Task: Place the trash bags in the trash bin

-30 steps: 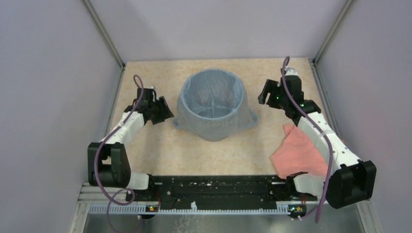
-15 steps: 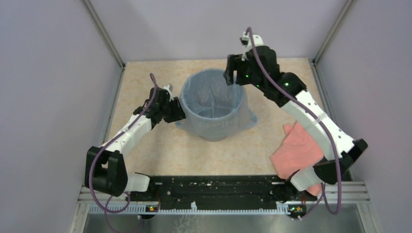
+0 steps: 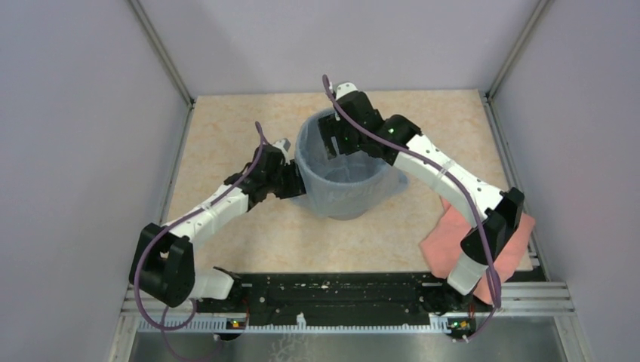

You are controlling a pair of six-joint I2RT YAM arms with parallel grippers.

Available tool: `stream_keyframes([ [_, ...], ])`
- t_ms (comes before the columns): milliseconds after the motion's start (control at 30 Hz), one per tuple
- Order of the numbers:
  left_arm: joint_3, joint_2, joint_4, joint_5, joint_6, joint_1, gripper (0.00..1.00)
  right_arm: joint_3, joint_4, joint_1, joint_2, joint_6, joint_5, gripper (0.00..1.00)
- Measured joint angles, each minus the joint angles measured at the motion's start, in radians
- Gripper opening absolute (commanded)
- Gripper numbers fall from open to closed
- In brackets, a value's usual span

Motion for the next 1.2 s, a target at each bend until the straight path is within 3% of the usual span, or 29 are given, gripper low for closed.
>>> stream_keyframes([
  [467, -0.026, -0.06, -0.005, -0.126, -0.024, -0.063, 0.49, -0.219, 0.017, -0.026, -0.016, 0.004, -0.008, 0.84],
  [933, -0.026, -0.037, -0.008, -0.204, 0.004, -0.063, 0.34, -0.301, 0.073, -0.08, 0.003, 0.013, -0.058, 0.84],
  [1200, -0.026, 0.008, -0.004, -0.204, 0.019, -0.063, 0.31, -0.333, 0.113, -0.092, 0.06, 0.013, -0.06, 0.83],
])
